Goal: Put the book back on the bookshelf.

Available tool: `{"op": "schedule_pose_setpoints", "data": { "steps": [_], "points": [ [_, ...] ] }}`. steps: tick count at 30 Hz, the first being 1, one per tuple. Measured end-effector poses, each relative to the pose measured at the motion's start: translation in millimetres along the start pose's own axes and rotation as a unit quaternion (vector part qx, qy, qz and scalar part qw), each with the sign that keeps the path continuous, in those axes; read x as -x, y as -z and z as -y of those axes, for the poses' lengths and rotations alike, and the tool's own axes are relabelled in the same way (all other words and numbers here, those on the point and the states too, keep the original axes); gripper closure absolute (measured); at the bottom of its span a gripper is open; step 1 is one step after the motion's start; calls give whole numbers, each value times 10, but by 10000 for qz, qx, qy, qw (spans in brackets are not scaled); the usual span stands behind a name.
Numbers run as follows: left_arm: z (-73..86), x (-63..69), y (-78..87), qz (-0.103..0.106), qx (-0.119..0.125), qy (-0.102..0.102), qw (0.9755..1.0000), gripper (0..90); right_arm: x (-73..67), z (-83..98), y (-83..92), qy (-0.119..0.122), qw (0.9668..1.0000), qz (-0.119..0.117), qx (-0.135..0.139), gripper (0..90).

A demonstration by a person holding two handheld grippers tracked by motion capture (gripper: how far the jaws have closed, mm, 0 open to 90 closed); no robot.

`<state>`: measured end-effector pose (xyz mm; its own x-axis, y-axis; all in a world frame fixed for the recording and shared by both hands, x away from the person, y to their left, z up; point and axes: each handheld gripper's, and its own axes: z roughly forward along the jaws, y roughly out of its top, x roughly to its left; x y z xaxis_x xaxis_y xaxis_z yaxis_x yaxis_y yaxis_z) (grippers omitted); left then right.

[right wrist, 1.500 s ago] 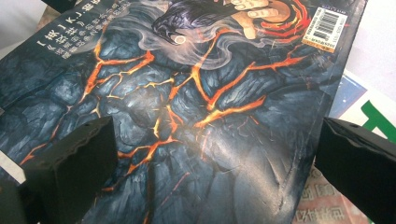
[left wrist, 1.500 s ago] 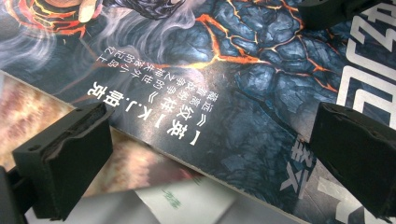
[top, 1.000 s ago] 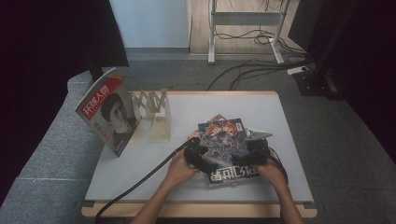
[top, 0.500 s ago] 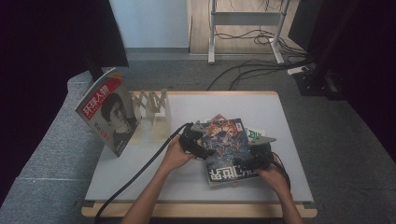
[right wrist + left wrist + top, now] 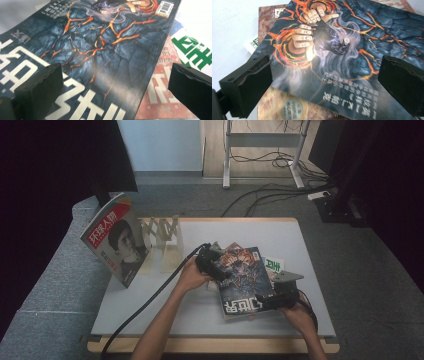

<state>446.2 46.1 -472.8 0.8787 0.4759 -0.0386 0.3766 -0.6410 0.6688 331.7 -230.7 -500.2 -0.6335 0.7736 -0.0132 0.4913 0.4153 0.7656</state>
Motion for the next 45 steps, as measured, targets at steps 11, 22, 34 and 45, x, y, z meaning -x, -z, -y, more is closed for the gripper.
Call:
{"op": "schedule_pose_setpoints", "data": {
  "steps": [11,22,34,45],
  "points": [
    [-133,-133,-164,-30,33,-69,10000,0,4,192,137,-178,9998,16,14,0],
    [-134,-325,-235,-92,21,84,9999,0,-35,318,206,-172,9998,22,-47,4],
    [-55,-387,-378,-112,-100,155,9998,0,-130,375,214,15,9998,-53,-168,14],
    [-34,-364,-358,-147,-163,247,9995,0,-95,423,210,83,9997,-10,-224,0]
  ]
}}
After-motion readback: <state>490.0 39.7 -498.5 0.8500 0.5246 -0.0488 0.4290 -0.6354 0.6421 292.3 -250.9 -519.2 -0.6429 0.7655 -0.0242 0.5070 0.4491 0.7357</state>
